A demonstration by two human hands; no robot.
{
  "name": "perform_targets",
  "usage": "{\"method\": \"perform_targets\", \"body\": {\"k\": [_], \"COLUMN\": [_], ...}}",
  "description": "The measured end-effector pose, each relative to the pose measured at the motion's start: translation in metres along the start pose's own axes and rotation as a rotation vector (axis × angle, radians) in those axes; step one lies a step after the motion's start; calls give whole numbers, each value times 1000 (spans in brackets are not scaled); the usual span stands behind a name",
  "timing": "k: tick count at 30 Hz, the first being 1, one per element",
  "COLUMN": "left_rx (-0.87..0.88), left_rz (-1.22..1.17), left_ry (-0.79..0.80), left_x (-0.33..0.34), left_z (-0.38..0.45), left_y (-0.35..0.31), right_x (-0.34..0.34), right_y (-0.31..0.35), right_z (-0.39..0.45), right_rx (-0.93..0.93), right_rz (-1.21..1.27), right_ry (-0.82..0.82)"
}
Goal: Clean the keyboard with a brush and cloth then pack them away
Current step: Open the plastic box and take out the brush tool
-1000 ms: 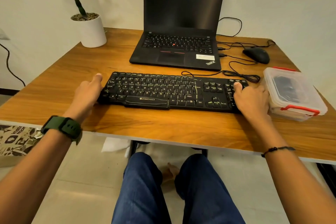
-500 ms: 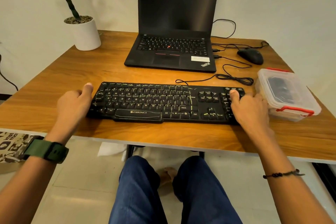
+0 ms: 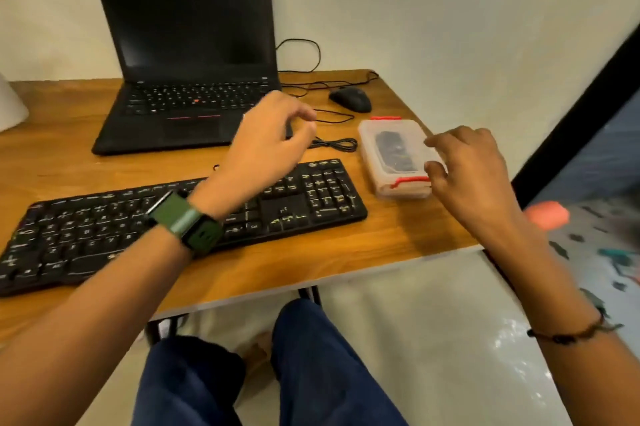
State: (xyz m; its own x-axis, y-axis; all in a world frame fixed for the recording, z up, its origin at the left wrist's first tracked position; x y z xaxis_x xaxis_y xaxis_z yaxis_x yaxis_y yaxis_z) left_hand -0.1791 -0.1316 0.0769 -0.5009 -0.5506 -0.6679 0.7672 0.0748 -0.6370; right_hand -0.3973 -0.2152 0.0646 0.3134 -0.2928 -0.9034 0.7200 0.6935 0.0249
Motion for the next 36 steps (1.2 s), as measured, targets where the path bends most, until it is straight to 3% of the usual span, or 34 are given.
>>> {"method": "perform_targets", "body": {"k": [7,13,27,32,36], "left_rx": [205,179,215,189,186], "left_rz": [50,201,282,235,226], "left_ry": [427,621,539,523,538], "left_x": [90,130,144,143,142], "left_z": [45,56,52,42,41], "left_y": [-51,-42,-33,-36,-35], "right_x": [38,54,82,39,50], "right_y": [-27,-27,-31,-44,-54], "right_z": [-17,-18,-50,15,99], "right_rx": [-229,-283,-281,-203,-121], "right_rz": [-35,-12,87,156,272], "right_ry": [120,-36,-180,-290,-134]}}
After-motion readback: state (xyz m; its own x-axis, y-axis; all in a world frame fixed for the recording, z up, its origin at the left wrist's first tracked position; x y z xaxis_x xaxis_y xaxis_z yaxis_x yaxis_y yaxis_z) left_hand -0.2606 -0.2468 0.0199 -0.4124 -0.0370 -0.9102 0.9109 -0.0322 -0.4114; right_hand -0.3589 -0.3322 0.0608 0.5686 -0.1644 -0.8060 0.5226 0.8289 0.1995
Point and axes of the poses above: each hand's wrist, its own z-axis towards the middle knuckle, its own x-axis out of the palm, y = z × x, the point moved 1 cm from there along z, towards the middle knuckle, and after that the axes turned 12 degrees about -x, right-handed, at the moved point
